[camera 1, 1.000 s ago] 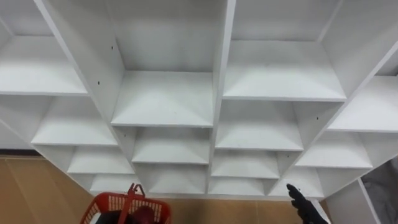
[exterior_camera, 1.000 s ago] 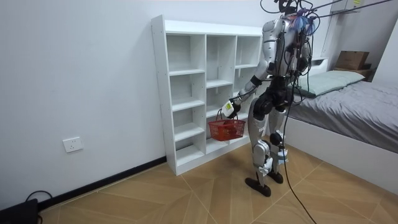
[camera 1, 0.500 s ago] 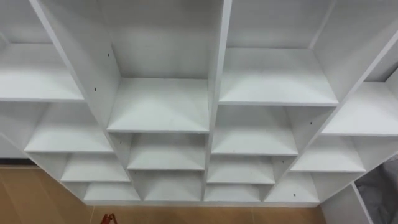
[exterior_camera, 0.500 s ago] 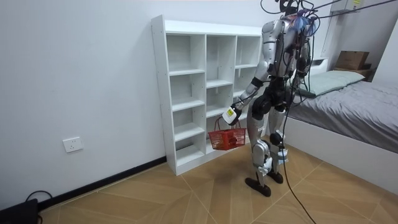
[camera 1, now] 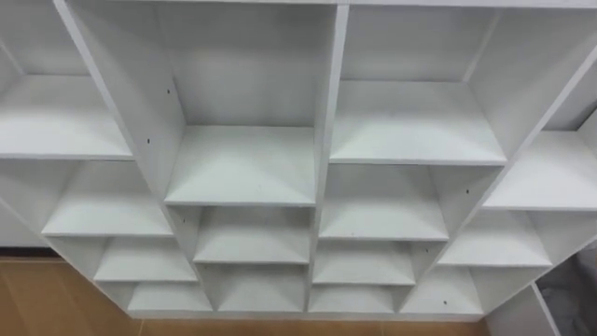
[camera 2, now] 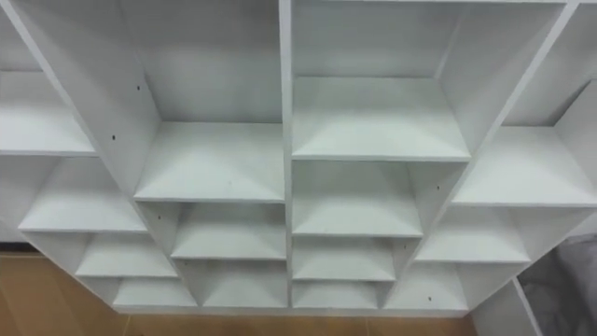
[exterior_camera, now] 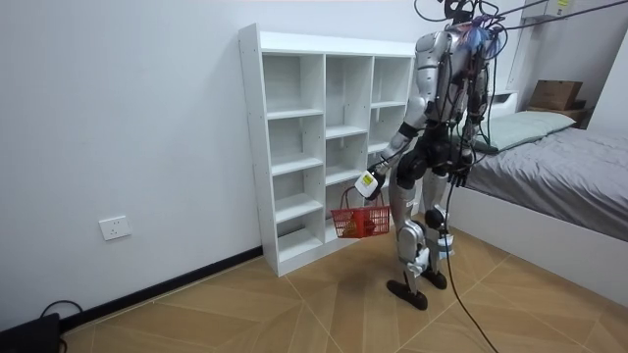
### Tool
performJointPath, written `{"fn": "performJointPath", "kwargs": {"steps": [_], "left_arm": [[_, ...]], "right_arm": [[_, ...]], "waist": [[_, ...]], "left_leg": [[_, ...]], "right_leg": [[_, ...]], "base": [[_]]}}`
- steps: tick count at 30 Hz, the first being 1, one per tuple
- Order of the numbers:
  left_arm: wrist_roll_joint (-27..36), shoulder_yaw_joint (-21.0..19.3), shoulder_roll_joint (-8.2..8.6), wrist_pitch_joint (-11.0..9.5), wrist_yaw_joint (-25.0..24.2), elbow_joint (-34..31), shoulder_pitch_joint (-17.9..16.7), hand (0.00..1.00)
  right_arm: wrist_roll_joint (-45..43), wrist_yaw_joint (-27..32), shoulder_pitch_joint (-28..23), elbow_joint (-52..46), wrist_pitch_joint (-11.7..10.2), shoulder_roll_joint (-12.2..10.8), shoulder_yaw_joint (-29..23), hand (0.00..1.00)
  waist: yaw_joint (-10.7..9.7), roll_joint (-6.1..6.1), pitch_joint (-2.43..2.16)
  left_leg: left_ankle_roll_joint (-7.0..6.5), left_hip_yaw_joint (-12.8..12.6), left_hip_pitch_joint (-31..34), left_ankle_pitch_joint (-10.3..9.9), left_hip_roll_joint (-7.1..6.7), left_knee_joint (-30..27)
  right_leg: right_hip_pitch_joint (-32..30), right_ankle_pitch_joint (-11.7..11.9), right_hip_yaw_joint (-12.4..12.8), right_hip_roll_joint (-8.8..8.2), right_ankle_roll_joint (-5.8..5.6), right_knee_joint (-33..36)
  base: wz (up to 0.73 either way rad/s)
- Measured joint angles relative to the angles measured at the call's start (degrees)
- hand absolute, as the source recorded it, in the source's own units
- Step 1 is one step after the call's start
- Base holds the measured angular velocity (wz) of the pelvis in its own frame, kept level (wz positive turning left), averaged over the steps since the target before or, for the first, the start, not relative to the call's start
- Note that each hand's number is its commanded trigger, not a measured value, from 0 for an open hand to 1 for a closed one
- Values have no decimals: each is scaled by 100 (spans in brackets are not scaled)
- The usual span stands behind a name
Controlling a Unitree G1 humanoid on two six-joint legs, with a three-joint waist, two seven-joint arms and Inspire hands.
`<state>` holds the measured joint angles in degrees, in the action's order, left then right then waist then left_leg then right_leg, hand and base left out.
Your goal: Collect fruits from the closet
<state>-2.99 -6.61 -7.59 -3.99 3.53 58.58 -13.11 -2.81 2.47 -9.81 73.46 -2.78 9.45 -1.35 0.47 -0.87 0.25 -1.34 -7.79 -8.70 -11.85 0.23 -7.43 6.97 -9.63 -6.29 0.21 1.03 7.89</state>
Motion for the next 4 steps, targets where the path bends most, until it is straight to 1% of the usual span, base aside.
{"fn": "performJointPath", "kwargs": {"steps": [4], "left_arm": [[-2,7,-1,0,0,-1,2,100]], "right_arm": [[26,-23,154,-2,-6,-7,8,0]], "waist": [[-12,9,0]], "left_leg": [[0,0,-1,0,0,-2]], "right_leg": [[0,0,1,1,0,-2]], "base": [[0]]}}
